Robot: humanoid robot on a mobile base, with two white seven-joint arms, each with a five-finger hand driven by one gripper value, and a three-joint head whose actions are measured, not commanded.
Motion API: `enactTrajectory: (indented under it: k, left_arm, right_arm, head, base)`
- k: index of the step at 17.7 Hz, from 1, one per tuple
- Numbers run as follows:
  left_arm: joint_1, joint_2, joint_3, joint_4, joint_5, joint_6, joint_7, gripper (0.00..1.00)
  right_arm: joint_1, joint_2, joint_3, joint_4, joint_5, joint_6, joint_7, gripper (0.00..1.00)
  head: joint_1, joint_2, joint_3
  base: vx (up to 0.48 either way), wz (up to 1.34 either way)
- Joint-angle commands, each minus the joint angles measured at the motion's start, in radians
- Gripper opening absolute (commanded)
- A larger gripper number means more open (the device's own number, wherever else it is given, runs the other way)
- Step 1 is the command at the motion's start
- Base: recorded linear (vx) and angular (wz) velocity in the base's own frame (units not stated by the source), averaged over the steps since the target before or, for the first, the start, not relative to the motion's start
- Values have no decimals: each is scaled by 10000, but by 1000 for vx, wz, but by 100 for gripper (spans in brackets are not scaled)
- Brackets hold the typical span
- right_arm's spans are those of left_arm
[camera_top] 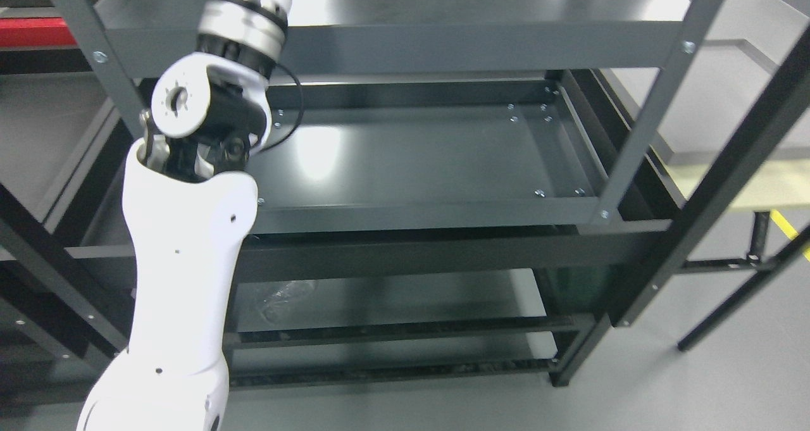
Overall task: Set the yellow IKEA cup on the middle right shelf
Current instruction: 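Set the cup down on the shelf and open the left hand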
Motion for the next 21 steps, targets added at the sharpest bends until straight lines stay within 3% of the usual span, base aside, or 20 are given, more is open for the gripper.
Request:
enactTrajectory:
  k: [1, 4, 14, 21]
  left_arm:
    - [-1858, 175, -59, 3142, 746, 1509, 431, 0]
    - [-2059, 175, -365, 3236, 1747, 2908, 446, 0]
    - [-2105, 175, -2328, 3635, 3219, 3216, 416, 4]
    - [-1998, 175, -3159, 3620, 2732, 3846, 324, 63]
  right_arm:
    - [134, -175, 168, 0, -245, 3, -5, 99]
    - [134, -175, 168, -15, -245, 3, -5, 99]
    - [134, -175, 168, 0, -245, 3, -5, 99]
    - [134, -175, 168, 0, -245, 3, -5, 99]
  head:
    - [0, 0, 0]
    - [0, 0, 0]
    - [0, 0, 0]
    - [0, 0, 0]
  base:
    - [217, 295]
    - [212, 303]
    - [53, 77]
    - [-11, -1]
